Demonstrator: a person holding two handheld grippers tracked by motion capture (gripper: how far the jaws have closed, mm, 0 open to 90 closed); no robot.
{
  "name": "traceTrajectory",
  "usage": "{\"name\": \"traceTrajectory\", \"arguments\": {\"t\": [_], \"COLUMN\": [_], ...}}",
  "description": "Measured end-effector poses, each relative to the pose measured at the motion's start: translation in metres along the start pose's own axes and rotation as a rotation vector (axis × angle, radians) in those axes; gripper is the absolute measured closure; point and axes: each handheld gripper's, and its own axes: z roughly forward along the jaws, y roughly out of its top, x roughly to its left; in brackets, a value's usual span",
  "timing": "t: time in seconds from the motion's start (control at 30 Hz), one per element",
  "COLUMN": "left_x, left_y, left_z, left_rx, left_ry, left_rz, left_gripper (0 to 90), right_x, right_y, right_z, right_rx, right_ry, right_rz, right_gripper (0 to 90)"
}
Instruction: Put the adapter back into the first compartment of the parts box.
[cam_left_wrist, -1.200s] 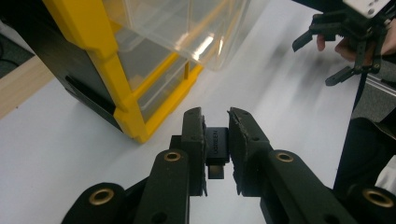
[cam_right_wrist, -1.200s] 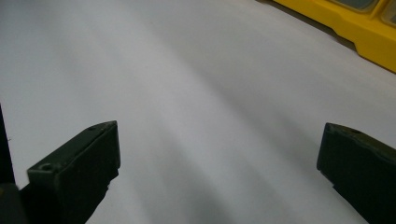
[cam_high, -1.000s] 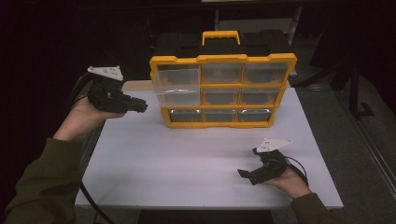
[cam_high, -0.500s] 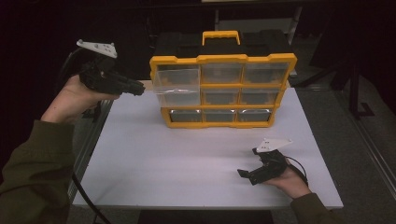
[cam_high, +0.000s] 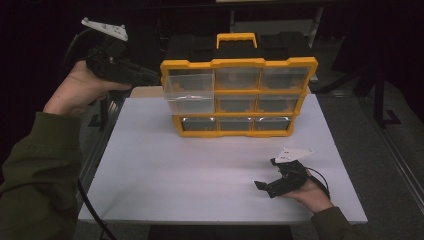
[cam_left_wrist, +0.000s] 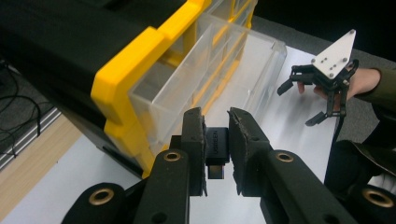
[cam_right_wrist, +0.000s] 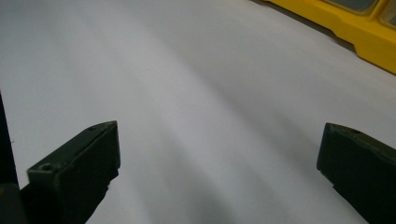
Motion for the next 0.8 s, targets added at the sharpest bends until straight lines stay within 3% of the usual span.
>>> {"name": "traceTrajectory", "arguments": {"t": [0.3, 0.8], "left_x": [-0.004, -0.009], "left_y": [0.019, 0.041], "left_z": [0.013, 0.056], "left_rx": [0.005, 0.064], "left_ry": [-0.016, -0.042], "left_rz": [0.03, 0.063], "left_gripper": [76.3, 76.2], "right_x": [0.0, 0.0], "right_y": [0.0, 0.0], "right_z": [0.0, -0.001], "right_rx": [-0.003, -0.003], "right_ry": [0.0, 0.003], "right_rz": [-0.001, 0.001], "right_gripper": [0.0, 0.0]}}
